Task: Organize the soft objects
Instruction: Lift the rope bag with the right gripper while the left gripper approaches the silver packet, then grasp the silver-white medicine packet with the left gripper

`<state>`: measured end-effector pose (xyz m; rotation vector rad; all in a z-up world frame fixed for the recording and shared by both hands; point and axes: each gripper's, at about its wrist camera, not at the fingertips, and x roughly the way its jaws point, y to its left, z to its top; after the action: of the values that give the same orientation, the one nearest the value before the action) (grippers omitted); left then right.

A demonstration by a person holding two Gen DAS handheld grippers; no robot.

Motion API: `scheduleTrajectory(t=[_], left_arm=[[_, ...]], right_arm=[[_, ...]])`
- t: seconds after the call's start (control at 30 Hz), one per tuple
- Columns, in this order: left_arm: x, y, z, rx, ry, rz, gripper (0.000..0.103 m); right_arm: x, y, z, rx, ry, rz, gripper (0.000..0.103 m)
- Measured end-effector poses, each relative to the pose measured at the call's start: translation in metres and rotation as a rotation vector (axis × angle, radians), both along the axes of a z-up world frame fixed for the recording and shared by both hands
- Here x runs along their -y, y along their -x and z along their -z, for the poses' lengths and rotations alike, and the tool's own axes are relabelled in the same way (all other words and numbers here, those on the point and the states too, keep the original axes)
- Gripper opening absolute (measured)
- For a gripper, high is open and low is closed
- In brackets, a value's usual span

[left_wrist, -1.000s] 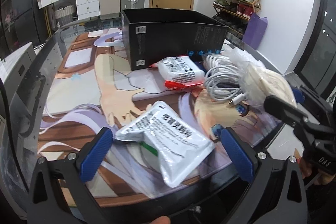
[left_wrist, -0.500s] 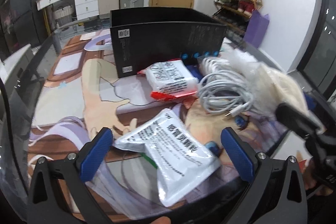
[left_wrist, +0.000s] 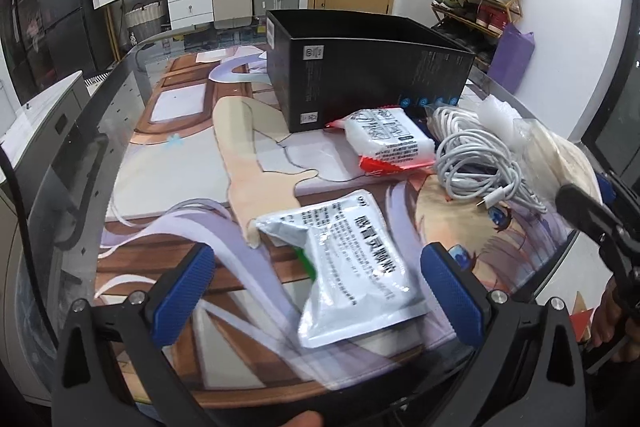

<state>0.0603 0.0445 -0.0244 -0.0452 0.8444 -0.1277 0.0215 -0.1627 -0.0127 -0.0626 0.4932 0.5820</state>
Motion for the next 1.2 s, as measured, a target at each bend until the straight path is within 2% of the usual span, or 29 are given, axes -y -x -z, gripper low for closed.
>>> scheduleTrajectory(t=[0.07,0.13,0.2,0.23,0.27,0.43,0.47,0.5,0.67,0.73,0.8,0.83,0.9,0.97,1.13,1.17,1.2], left_arm=[[0.005,-0.001,0.001,-0.003,-0.024,-0.001,0.1],[0.013,0.0,0.001,0.011,-0.085,0.003,0.089],[0.016,0.003,-0.003,0.024,-0.072,0.027,0.066],[0.017,0.005,-0.004,0.033,-0.072,0.041,0.057],[0.018,0.005,-0.004,0.039,-0.07,0.052,0.052],[0.018,0.009,-0.01,0.068,-0.029,0.076,0.047],[0.017,0.01,-0.013,0.078,-0.016,0.076,0.034],[0.016,0.01,-0.014,0.078,-0.007,0.077,0.027],[0.015,0.009,-0.017,0.071,0.007,0.076,0.028],[0.014,0.011,-0.017,0.062,0.057,0.087,0.034],[0.015,0.011,-0.019,0.062,0.071,0.079,0.067],[0.017,0.011,-0.02,0.072,0.061,0.079,0.071],[0.024,0.011,-0.02,0.088,0.007,0.071,0.072],[0.028,0.007,-0.015,0.067,-0.024,0.059,0.072],[0.034,0.0,-0.004,0.038,-0.039,0.07,0.072],[0.036,0.0,-0.003,0.043,-0.061,0.075,0.071],[0.037,0.0,-0.003,0.051,-0.073,0.079,0.065]], right_arm=[[0.0,0.0,0.0,0.002,0.001,0.001,0.049],[0.0,0.0,0.0,0.002,0.002,0.001,0.049],[-0.001,0.0,0.0,0.004,0.004,0.002,0.049],[-0.001,0.0,0.0,0.005,0.006,0.002,0.049],[-0.002,0.0,0.0,0.007,0.008,0.003,0.049],[-0.001,0.003,-0.004,0.017,0.009,0.004,0.049],[0.0,0.003,-0.005,0.021,0.01,0.005,0.049],[0.0,0.003,-0.006,0.022,0.01,0.006,0.049],[0.001,0.003,-0.01,0.03,0.012,0.006,0.049],[0.0,0.005,-0.011,0.036,0.014,0.003,0.049],[0.0,0.007,-0.012,0.038,0.014,0.003,0.049],[0.0,0.007,-0.012,0.037,0.014,0.003,0.049],[0.0,0.007,-0.013,0.038,0.012,0.002,0.049],[0.0,0.007,-0.013,0.039,0.016,0.003,0.049],[0.001,0.007,-0.014,0.041,0.012,0.004,0.049],[0.002,0.006,-0.014,0.041,0.012,0.005,0.049],[0.002,0.006,-0.014,0.04,0.012,0.007,0.049]])
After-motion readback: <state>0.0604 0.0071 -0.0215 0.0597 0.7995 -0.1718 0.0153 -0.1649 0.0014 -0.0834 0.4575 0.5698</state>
